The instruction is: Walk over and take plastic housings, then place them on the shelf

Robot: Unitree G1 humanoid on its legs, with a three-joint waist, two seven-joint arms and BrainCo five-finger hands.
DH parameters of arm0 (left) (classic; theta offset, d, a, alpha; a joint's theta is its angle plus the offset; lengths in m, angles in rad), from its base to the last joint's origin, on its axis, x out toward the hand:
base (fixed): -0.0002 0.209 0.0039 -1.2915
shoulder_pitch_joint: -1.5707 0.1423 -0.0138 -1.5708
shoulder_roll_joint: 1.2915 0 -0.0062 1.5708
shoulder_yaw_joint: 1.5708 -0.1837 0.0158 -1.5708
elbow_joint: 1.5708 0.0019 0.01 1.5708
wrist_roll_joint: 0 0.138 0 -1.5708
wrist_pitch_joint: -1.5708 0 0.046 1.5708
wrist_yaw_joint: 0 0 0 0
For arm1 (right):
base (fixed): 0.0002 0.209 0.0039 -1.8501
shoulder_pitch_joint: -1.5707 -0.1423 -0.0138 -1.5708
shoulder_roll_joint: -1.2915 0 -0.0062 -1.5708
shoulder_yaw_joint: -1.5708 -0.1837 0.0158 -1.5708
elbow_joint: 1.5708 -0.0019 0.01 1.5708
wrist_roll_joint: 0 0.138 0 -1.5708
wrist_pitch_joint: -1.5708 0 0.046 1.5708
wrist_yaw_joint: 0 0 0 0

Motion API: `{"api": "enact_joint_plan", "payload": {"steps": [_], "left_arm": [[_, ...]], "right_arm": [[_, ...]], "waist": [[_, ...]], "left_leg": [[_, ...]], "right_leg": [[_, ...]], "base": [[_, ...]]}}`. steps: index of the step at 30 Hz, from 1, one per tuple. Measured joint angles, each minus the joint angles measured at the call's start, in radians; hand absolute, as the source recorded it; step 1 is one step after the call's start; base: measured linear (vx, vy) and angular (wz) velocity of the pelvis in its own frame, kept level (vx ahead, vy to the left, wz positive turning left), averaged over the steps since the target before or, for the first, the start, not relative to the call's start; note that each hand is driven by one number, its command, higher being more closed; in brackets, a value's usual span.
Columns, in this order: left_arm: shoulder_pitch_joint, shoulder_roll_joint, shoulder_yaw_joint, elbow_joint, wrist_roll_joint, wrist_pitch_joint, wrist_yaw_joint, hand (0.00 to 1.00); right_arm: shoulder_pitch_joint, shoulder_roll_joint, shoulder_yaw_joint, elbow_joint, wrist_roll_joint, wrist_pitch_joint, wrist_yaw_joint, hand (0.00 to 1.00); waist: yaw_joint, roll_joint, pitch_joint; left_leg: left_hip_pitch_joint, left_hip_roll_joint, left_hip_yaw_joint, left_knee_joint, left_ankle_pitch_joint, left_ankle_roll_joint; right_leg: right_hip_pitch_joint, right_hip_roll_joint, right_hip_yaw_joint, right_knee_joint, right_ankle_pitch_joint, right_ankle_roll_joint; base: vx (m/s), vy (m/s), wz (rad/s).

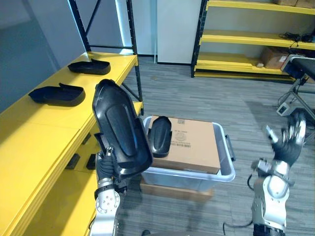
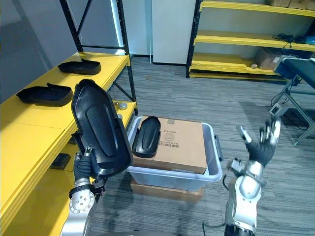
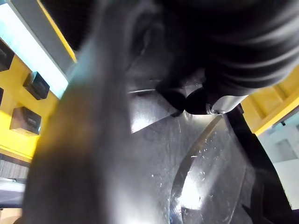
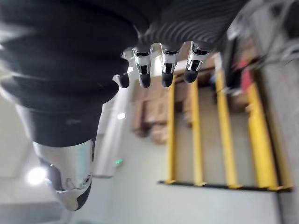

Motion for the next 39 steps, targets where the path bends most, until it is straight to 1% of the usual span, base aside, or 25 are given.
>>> {"api": "enact_joint_plan", "payload": {"steps": [1,5,9,12,13,14,15,16,17,18,20,21,22,24,26,27,28,29,30,31,32,33,34,36,39], "left_arm": [[0.004,-0.007,0.008,-0.020,0.000,-0.008,-0.005,1.00],[0.005,-0.006,-0.011,-0.068,0.000,-0.023,-0.028,1.00],[0.004,0.005,-0.061,-0.070,-0.001,-0.036,-0.051,1.00],[-0.002,0.000,-0.096,-0.104,-0.006,-0.036,-0.066,1.00],[-0.019,0.000,-0.108,-0.125,-0.016,-0.036,-0.066,1.00],[-0.025,-0.001,-0.112,-0.145,-0.025,-0.036,-0.064,1.00],[-0.029,-0.002,-0.113,-0.160,-0.035,-0.037,-0.064,1.00],[-0.035,-0.010,-0.118,-0.186,-0.051,-0.043,-0.061,1.00],[-0.039,-0.010,-0.118,-0.191,-0.055,-0.043,-0.059,1.00],[-0.052,-0.020,-0.117,-0.193,-0.066,-0.043,-0.056,1.00],[-0.055,-0.029,-0.121,-0.193,-0.074,-0.043,-0.057,1.00],[-0.056,-0.031,-0.127,-0.193,-0.076,-0.044,-0.057,1.00],[-0.055,-0.032,-0.127,-0.193,-0.077,-0.047,-0.057,1.00],[-0.056,-0.032,-0.128,-0.191,-0.077,-0.057,-0.058,1.00],[-0.060,-0.032,-0.127,-0.179,-0.078,-0.065,-0.064,1.00],[-0.062,-0.032,-0.127,-0.165,-0.080,-0.065,-0.065,1.00],[-0.062,-0.030,-0.129,-0.158,-0.080,-0.065,-0.069,1.00],[-0.062,-0.030,-0.129,-0.153,-0.080,-0.065,-0.074,1.00],[-0.064,-0.026,-0.129,-0.145,-0.080,-0.065,-0.084,1.00],[-0.067,-0.018,-0.145,-0.135,-0.080,-0.063,-0.086,1.00],[-0.067,-0.016,-0.155,-0.135,-0.080,-0.063,-0.086,1.00],[-0.074,-0.005,-0.160,-0.134,-0.079,-0.063,-0.084,1.00],[-0.093,0.004,-0.161,-0.127,-0.079,-0.063,-0.083,1.00],[-0.098,0.004,-0.159,-0.122,-0.079,-0.063,-0.075,1.00],[-0.101,0.003,-0.161,-0.122,-0.079,-0.064,-0.055,1.00]], "right_arm": [[0.013,0.003,-0.013,0.101,0.011,0.024,0.008,0.00],[0.067,0.007,0.012,0.398,0.020,0.055,0.056,0.00],[0.102,0.035,0.106,0.532,0.018,0.086,0.109,0.00],[0.097,0.068,0.149,0.545,0.025,0.091,0.131,0.00],[0.090,0.068,0.158,0.545,0.028,0.092,0.133,0.00],[0.079,0.068,0.159,0.545,0.029,0.092,0.132,0.00],[0.070,0.068,0.163,0.545,0.029,0.092,0.132,0.00],[0.053,0.066,0.181,0.540,0.028,0.092,0.131,0.00],[0.044,0.064,0.190,0.533,0.028,0.092,0.131,0.00],[0.025,0.064,0.198,0.508,0.028,0.092,0.131,0.00],[0.004,0.061,0.211,0.490,0.028,0.090,0.132,0.00],[-0.004,0.054,0.226,0.473,0.028,0.089,0.132,0.00],[-0.010,0.052,0.238,0.466,0.028,0.088,0.135,0.00],[-0.021,0.052,0.244,0.470,0.026,0.089,0.137,0.00],[-0.025,0.062,0.244,0.470,0.020,0.093,0.141,0.00],[-0.024,0.069,0.243,0.470,0.014,0.097,0.151,0.00],[-0.030,0.071,0.244,0.471,0.003,0.100,0.156,0.00],[-0.031,0.071,0.243,0.471,-0.003,0.104,0.157,0.00],[-0.036,0.073,0.244,0.470,-0.003,0.111,0.157,0.00],[-0.039,0.069,0.244,0.473,-0.003,0.119,0.158,0.00],[-0.039,0.072,0.244,0.475,-0.003,0.120,0.157,0.00],[-0.037,0.077,0.248,0.475,-0.003,0.120,0.160,0.00],[-0.042,0.078,0.266,0.476,-0.003,0.120,0.160,0.00],[-0.038,0.079,0.280,0.473,-0.003,0.120,0.159,0.00],[-0.038,0.077,0.307,0.468,-0.003,0.120,0.159,0.00]], "waist": [[0.000,0.006,0.004],[0.002,0.006,0.011],[0.004,0.002,0.025],[0.004,0.001,0.068],[0.004,0.003,0.093],[0.006,0.011,0.102],[0.007,0.009,0.113],[0.010,0.001,0.132],[0.013,0.003,0.134],[0.015,0.008,0.141],[0.011,0.009,0.143],[0.014,0.013,0.144],[0.016,0.015,0.144],[0.025,0.012,0.143],[0.044,0.012,0.143],[0.045,0.000,0.143],[0.045,-0.009,0.149],[0.045,-0.011,0.150],[0.041,-0.019,0.155],[0.033,-0.016,0.157],[0.033,-0.017,0.156],[0.029,-0.023,0.156],[0.030,-0.033,0.163],[0.019,-0.036,0.165],[0.008,-0.052,0.157]], "left_leg": [[-0.001,0.000,-0.001,0.000,0.000,0.000],[-0.006,0.001,-0.012,0.000,-0.003,-0.002],[-0.007,0.000,-0.037,0.001,-0.006,0.002],[-0.033,-0.016,-0.115,0.013,-0.005,0.002],[-0.079,-0.023,-0.143,0.055,-0.005,0.002],[-0.106,-0.029,-0.143,0.075,-0.007,0.004],[-0.121,-0.034,-0.140,0.086,-0.010,0.009],[-0.146,-0.028,-0.097,0.114,-0.025,0.029],[-0.165,-0.021,-0.060,0.127,-0.027,0.034],[-0.194,-0.003,0.044,0.156,-0.045,0.060],[-0.197,0.010,0.166,0.180,-0.067,0.091],[-0.195,0.032,0.277,0.209,-0.080,0.101],[-0.191,0.052,0.367,0.239,-0.097,0.085],[-0.193,0.056,0.442,0.264,-0.116,0.083],[-0.207,0.043,0.445,0.293,-0.117,0.085],[-0.209,0.022,0.439,0.320,-0.133,0.103],[-0.212,0.010,0.430,0.360,-0.166,0.106],[-0.215,0.006,0.420,0.385,-0.184,0.112],[-0.215,-0.001,0.403,0.421,-0.214,0.124],[-0.198,-0.004,0.375,0.469,-0.264,0.137],[-0.191,-0.002,0.361,0.478,-0.280,0.135],[-0.180,-0.002,0.336,0.480,-0.293,0.124],[-0.152,-0.003,0.305,0.464,-0.297,0.113],[-0.120,-0.016,0.260,0.453,-0.299,0.110],[-0.090,-0.046,0.196,0.457,-0.310,0.092]], "right_leg": [[0.000,0.000,-0.001,-0.002,0.000,0.000],[0.005,0.001,-0.005,-0.010,0.004,0.006],[0.027,0.001,-0.036,-0.015,-0.001,0.008],[0.036,-0.014,-0.140,0.026,-0.032,0.015],[0.037,-0.033,-0.224,0.070,-0.058,0.014],[0.037,-0.045,-0.281,0.102,-0.077,0.017],[0.037,-0.056,-0.318,0.125,-0.092,0.019],[0.037,-0.087,-0.397,0.173,-0.122,0.025],[0.036,-0.098,-0.429,0.193,-0.134,0.028],[0.047,-0.115,-0.496,0.229,-0.157,0.042],[0.088,-0.146,-0.574,0.238,-0.167,0.056],[0.118,-0.162,-0.631,0.237,-0.174,0.070],[0.151,-0.176,-0.677,0.235,-0.179,0.081],[0.189,-0.192,-0.730,0.207,-0.181,0.087],[0.204,-0.205,-0.748,0.203,-0.181,0.102],[0.216,-0.233,-0.765,0.227,-0.185,0.107],[0.227,-0.264,-0.769,0.273,-0.193,0.096],[0.227,-0.283,-0.762,0.313,-0.199,0.084],[0.223,-0.316,-0.726,0.393,-0.210,0.039],[0.166,-0.365,-0.573,0.578,-0.187,-0.066],[0.133,-0.365,-0.485,0.635,-0.205,-0.069],[0.081,-0.329,-0.355,0.680,-0.256,-0.036],[0.005,-0.256,-0.201,0.683,-0.314,-0.007],[-0.065,-0.192,-0.089,0.647,-0.345,0.024],[-0.141,-0.146,0.018,0.551,-0.343,0.036]], "base": [[0.00,0.000,0.00],[0.00,0.000,0.01],[0.00,-0.013,0.27],[-0.04,-0.018,0.98],[-0.06,0.024,1.88],[-0.05,0.027,1.84],[-0.02,0.049,1.84],[0.00,0.042,1.55],[-0.01,0.069,1.86],[0.02,0.046,1.52],[0.05,0.059,1.45],[0.08,0.084,1.34],[0.08,0.080,1.25],[0.09,0.087,0.86],[0.12,0.109,0.51],[0.16,0.111,0.40],[0.22,0.146,0.38],[0.16,0.107,0.32],[0.25,0.174,0.43],[0.21,0.145,0.48],[0.22,0.123,0.53],[0.23,0.076,0.57],[0.23,0.061,0.60],[0.23,0.037,0.72],[0.22,-0.061,1.03]]}}
